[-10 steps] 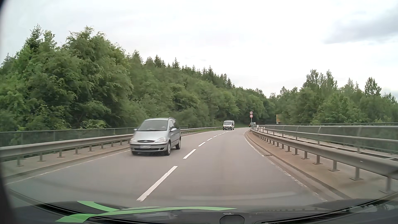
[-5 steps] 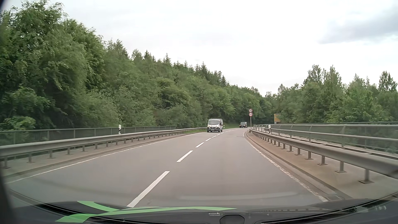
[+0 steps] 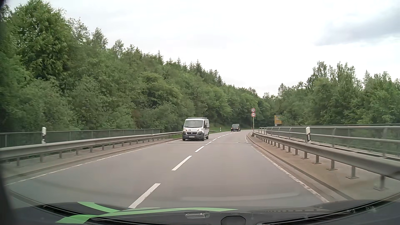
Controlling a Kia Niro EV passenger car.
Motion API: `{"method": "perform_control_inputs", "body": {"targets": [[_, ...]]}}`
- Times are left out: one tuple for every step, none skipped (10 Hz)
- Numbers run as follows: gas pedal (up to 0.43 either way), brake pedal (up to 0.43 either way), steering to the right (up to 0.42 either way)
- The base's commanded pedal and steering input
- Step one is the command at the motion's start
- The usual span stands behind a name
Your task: Follow the waypoints while adhering to traffic rules and regulations
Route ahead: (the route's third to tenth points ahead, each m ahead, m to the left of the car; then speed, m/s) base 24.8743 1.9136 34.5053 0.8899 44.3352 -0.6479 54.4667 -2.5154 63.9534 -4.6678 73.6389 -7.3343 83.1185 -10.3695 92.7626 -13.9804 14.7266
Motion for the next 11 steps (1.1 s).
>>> {"method": "perform_control_inputs", "body": {"targets": [[0.110,0.000,0.014],[0.110,0.000,0.014],[0.110,0.000,0.014],[0.110,0.000,0.014],[0.110,0.000,0.014],[0.110,0.000,0.015],[0.110,0.000,0.016],[0.110,0.000,0.017],[0.110,0.000,0.017],[0.110,0.000,0.017],[0.110,0.000,0.017]]}}
